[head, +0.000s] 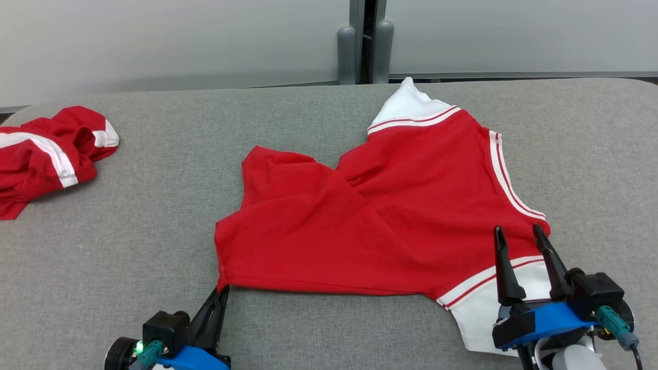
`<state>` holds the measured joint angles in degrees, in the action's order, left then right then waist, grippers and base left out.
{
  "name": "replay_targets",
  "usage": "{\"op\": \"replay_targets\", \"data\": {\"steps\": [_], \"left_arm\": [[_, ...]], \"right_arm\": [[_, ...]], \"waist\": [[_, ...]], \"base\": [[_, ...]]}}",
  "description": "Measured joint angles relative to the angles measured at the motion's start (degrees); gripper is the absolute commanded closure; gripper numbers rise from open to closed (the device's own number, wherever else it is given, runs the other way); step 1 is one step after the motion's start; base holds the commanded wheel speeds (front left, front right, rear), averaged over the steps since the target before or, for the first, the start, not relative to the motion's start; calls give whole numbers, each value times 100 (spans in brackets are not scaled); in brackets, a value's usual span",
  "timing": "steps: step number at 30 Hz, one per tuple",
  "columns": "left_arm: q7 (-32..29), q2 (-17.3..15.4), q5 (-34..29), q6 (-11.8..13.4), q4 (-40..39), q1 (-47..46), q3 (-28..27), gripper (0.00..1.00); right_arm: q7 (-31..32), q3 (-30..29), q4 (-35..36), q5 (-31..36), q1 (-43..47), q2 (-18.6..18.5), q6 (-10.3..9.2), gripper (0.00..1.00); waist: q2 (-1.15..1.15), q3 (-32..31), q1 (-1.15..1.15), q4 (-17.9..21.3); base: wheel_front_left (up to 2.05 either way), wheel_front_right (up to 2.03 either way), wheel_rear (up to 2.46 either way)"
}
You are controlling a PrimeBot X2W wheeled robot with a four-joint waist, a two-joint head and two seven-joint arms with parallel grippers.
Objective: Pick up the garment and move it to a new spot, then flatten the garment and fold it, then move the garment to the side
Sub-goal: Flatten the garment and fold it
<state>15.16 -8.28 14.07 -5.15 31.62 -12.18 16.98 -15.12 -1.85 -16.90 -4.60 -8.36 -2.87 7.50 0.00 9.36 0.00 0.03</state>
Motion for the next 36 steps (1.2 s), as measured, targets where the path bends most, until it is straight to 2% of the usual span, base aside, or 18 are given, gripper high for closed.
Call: {"op": "replay_targets", "data": {"steps": [7,8,9,16,21,27,36], "left_arm": [[-65,-52,120,41,-98,341,-34,100],[-64,-36,158,41,-85,362,-35,59],[-63,-25,160,43,-65,380,-32,0],[-33,11,144,156,-281,414,-122,0],[-15,52,29,255,-1076,503,-392,0],[-11,192,-222,366,-1663,611,-747,0],[-11,270,-472,366,-1744,771,-1294,0]], "right_arm": [[0,-7,-14,1,19,0,0,0],[0,-7,-21,1,19,0,0,0],[0,-5,-30,1,19,0,0,0],[0,-3,-51,37,25,0,0,0],[0,-2,-31,66,65,-1,0,0],[0,41,126,127,116,0,0,0],[0,31,414,319,353,-12,0,0]], "waist": [[0,-21,0,-118],[0,-25,0,-122],[0,-30,0,-122],[0,-117,0,-90],[0,-234,0,-51],[0,-423,0,74],[0,-765,0,324]], "base": [[0,0,0],[0,0,0],[0,0,0],[0,0,0],[0,0,0],[0,0,0],[0,0,0]]}}
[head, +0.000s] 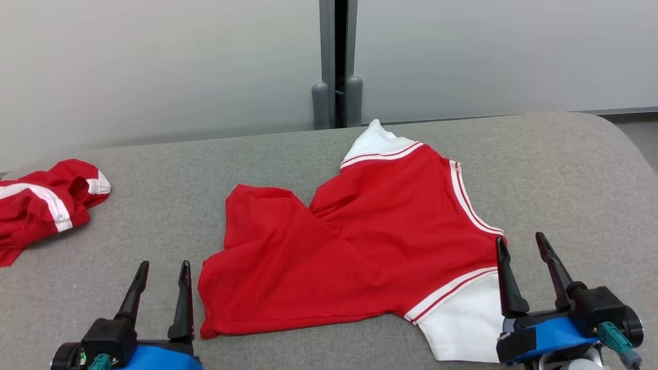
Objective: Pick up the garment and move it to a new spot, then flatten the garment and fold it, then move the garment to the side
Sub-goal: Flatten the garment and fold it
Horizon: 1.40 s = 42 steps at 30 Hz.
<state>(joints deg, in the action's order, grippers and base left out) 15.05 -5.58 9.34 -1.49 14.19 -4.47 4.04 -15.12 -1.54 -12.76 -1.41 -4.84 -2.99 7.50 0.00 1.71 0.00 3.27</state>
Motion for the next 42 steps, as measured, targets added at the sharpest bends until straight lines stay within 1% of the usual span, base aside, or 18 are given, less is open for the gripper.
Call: {"op": "replay_targets", "data": {"steps": [10,19,22,27,35,38,42], "left_arm": [[0,66,-233,-47,-43,230,-367,0],[0,126,-344,-129,-33,268,-488,0],[0,145,-366,-198,11,253,-464,0],[1,193,-348,-324,324,170,-288,0],[0,242,-346,-468,1224,-112,99,0],[1,237,-371,-505,1545,-262,185,0],[0,147,-385,-521,1909,-413,198,0]], "right_arm": [[0,-194,299,101,383,-44,0,0],[0,-255,289,135,460,-40,0,0],[0,-250,252,135,458,-37,0,0],[0,-274,-26,154,458,-32,0,0],[0,-345,-710,192,526,-25,0,0],[0,-332,-975,188,575,-22,0,0],[0,-201,-1296,162,642,-27,0,0]], "waist": [[0,-149,0,112],[0,-189,0,75],[0,-187,0,61],[0,-164,0,61],[0,-34,-1,102],[0,45,-1,134],[0,145,-1,197]], "base": [[0,0,0],[0,0,0],[0,0,0],[0,0,0],[0,0,0],[0,0,0],[0,0,0]]}}
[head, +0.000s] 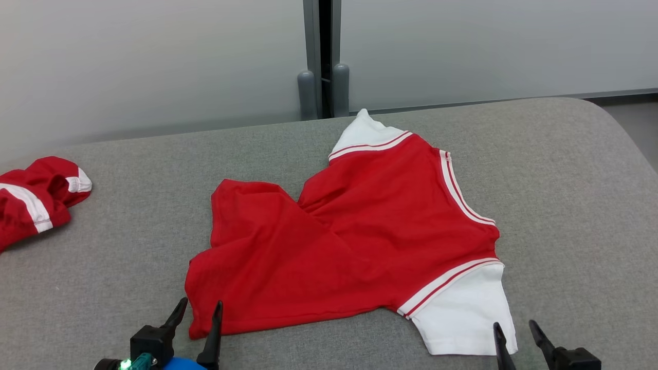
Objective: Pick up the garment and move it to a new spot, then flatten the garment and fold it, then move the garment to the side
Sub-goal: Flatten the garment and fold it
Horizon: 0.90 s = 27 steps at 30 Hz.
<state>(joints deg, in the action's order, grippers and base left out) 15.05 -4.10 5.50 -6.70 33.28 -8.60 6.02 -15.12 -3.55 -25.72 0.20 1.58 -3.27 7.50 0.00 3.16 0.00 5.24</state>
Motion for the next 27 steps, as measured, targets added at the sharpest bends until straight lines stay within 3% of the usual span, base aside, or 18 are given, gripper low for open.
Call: {"op": "replay_targets", "data": {"steps": [17,18,19,20,21,22,23,24,27], "left_arm": [[0,-77,59,-46,755,-418,7,3],[0,-77,62,-47,753,-425,8,8],[0,-76,73,-49,753,-425,10,25],[0,-76,89,-51,754,-425,12,53],[0,-77,93,-51,753,-424,14,71],[0,-78,97,-51,755,-421,14,100],[0,-80,101,-52,757,-415,14,100],[0,-81,103,-52,753,-404,18,100],[0,-88,143,-52,705,-352,19,100]], "right_arm": [[-3,349,-810,-237,-219,-70,0,0],[-4,358,-829,-247,-232,-70,0,0],[-7,376,-860,-269,-246,-71,0,0],[-8,394,-890,-287,-264,-74,-1,0],[-9,417,-920,-292,-280,-75,-1,0],[-11,458,-968,-335,-289,-75,-2,49],[-13,491,-1014,-386,-311,-79,-2,81],[-27,512,-1051,-398,-337,-80,-2,100],[-27,592,-1101,-438,-386,-77,-1,100]], "waist": [[0,259,0,102],[0,259,0,97],[0,257,0,93],[0,255,0,89],[0,252,0,86],[0,247,0,83],[0,242,0,80],[0,235,0,79],[0,220,0,81]], "base": [[0,0,0],[0,0,0],[0,0,0],[0,0,0],[0,0,0],[0,0,0],[0,0,0],[0,0,0],[0,0,0]]}}
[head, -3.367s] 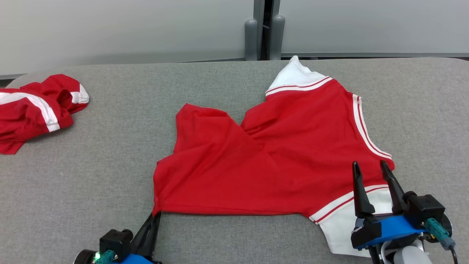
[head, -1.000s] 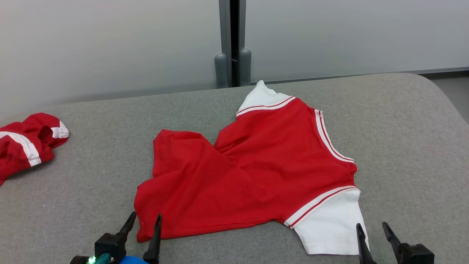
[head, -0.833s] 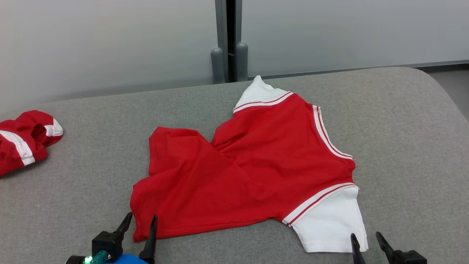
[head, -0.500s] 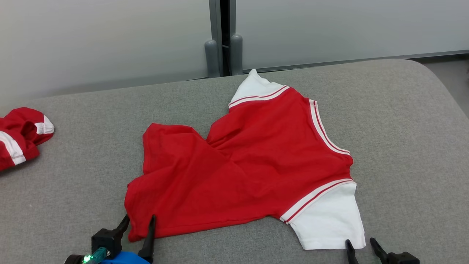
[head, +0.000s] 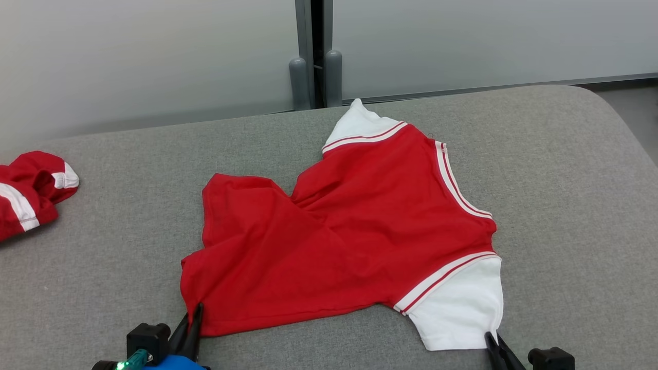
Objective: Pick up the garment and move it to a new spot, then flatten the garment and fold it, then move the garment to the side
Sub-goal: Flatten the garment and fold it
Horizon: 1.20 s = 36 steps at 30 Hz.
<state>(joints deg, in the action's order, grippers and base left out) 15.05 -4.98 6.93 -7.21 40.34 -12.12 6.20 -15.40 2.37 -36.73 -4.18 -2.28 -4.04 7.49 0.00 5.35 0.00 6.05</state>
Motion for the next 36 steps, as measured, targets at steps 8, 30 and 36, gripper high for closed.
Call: {"op": "replay_targets", "data": {"steps": [8,30,36], "left_arm": [[0,-8,52,-2,-398,113,93,100],[-208,-1005,522,-10,-856,-3818,1334,100],[-365,-1377,568,-10,-635,-5656,1640,100]], "right_arm": [[26,-35,399,-109,-35,-24,1,100],[26,253,1374,-140,-4361,-670,1,100],[26,244,904,27,-6334,-856,1,100]], "waist": [[0,18,0,-52],[0,1314,-1,142],[0,1963,-2,249]], "base": [[0,0,0],[0,0,0],[0,0,0]]}}
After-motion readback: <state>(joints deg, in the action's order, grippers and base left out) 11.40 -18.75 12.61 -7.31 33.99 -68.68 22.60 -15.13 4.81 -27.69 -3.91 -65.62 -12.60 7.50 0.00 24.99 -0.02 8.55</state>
